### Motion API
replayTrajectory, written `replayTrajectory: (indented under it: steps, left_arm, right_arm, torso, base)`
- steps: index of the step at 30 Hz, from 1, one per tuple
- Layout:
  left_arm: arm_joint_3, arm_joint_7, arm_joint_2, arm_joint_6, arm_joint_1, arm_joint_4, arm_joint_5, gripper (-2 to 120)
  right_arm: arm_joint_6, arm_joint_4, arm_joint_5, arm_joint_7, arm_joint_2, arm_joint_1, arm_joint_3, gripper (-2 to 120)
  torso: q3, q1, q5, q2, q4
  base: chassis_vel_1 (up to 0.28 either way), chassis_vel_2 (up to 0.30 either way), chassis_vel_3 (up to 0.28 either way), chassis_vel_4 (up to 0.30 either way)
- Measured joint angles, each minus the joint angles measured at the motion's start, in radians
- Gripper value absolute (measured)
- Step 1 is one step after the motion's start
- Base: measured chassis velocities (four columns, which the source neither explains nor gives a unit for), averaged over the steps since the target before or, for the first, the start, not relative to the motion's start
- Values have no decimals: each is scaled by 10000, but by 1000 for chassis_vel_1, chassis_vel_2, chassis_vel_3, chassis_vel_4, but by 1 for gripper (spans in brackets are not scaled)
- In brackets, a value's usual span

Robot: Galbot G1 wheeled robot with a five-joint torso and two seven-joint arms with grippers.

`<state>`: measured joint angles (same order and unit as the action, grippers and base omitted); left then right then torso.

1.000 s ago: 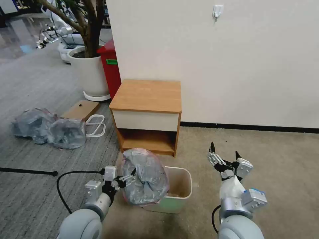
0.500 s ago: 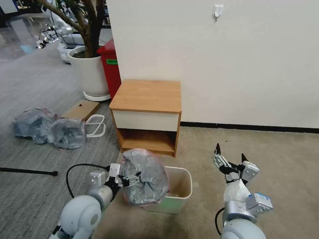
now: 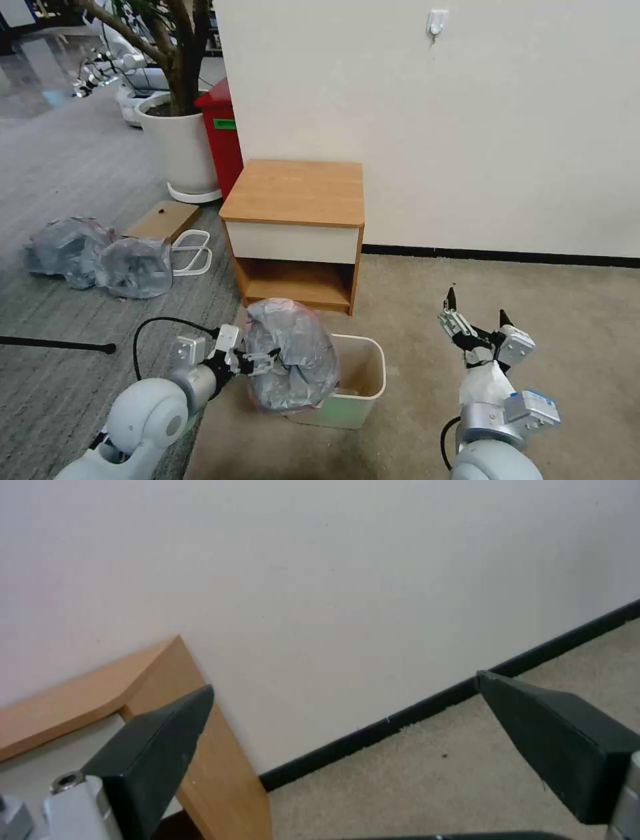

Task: Pick up the garbage bag from the table and place it over the trash can.

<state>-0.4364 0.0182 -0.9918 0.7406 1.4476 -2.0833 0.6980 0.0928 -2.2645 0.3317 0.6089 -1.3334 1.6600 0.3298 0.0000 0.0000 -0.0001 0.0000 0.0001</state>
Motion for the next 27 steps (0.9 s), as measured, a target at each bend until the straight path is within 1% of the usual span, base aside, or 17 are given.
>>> replayTrajectory:
  steps: [5,14,21,22,23,25,26,27]
  left_arm:
    - [224,-1,55,-20,-375,298,82,91]
    - [747,8,-27,-37,-1055,491,385,91]
    - [1064,10,-47,-38,-1219,773,373,91]
    - [1122,10,-58,-39,-1248,832,368,85]
    - [1122,10,-58,-39,-1248,832,368,85]
    - [1186,5,-82,-40,-1280,904,361,79]
    - [1219,-1,-101,-41,-1290,936,354,74]
    - [1219,-1,-101,-41,-1290,936,354,74]
  right_arm:
    - [92,72,-98,4,-51,14,-21,100]
    - [112,40,-174,16,-23,72,-13,100]
    - [116,-83,-180,34,-20,110,46,100]
    - [117,-100,-182,35,-16,124,67,100]
    - [117,-100,-182,35,-16,124,67,100]
    - [124,-109,-187,38,-18,146,97,100]
    - [137,-109,-191,41,-25,166,116,100]
    - [137,-109,-191,41,-25,166,116,100]
  torso:
    - [0,0,1,0,0]
    - [0,0,2,0,-1]
    - [0,0,2,0,-1]
    - [0,0,2,0,-1]
    - [0,0,2,0,-1]
    - [0,0,2,0,-1]
    - [0,0,1,1,-1]
    - [0,0,1,1,-1]
  base:
    - [0,0,0,0]
    - [0,0,0,0]
    - [0,0,0,0]
    - [0,0,0,0]
    - [0,0,0,0]
    - [0,0,0,0]
    - [0,0,0,0]
    - [0,0,0,0]
